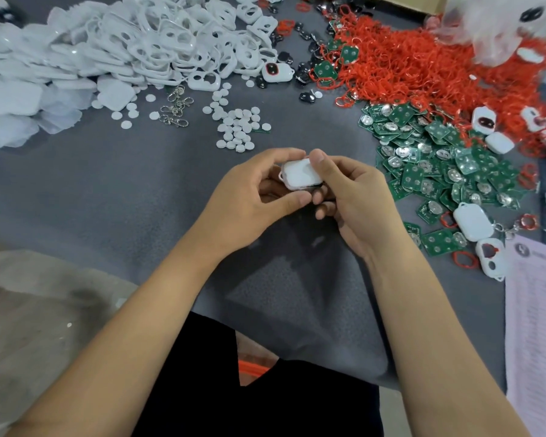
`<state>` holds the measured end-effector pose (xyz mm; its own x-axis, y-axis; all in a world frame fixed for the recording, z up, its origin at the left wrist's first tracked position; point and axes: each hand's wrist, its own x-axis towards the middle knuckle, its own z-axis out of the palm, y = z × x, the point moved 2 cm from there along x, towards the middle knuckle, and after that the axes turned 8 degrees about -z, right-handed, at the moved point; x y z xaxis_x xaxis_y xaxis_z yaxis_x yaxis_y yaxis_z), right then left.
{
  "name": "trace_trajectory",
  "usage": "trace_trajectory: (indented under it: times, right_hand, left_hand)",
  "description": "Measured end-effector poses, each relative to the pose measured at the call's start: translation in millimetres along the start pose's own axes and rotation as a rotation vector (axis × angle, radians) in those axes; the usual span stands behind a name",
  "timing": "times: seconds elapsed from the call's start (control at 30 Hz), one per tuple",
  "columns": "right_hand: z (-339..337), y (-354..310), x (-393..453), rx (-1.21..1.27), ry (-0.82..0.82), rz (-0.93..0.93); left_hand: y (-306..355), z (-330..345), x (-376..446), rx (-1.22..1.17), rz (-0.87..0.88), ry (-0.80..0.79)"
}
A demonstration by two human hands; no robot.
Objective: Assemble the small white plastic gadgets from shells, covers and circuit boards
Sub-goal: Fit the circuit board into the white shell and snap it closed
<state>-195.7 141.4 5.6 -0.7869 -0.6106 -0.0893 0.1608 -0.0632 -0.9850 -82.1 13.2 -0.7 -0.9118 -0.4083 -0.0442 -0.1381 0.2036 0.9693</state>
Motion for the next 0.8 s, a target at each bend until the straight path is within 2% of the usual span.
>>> trace_trajectory:
  times: [0.23,0.43,0.53,0.63,0.8]
  right_hand:
    - [-3.1,-2.0,-1.4,0.118,-0.099,0.053]
    - [-1.8,-1.8,-1.5,0.124,-0.097,0.023]
    - [-4.6,-4.1,-3.5,0.039,-0.101,-0.085]
    - [-7.2,-5.8,-7.0,-0.091,-0.173,-0.185]
    - [-9.2,-6.0,-8.4,-0.216,-0.173,-0.256]
  left_hand:
    - [-2.9,-1.4,0.1,-0.041,-0.008,0.064]
    - [-3.4,-1.0,-0.3,-0.091,-0.031,0.066]
    - [-4.5,-3.8,0.1,-0.174,-0.041,0.088]
    - [-4.5,-6.6,0.4,-0.238,-0.043,0.085]
    - [-5.4,-6.1,0.0,-0.273,-0.03,0.046]
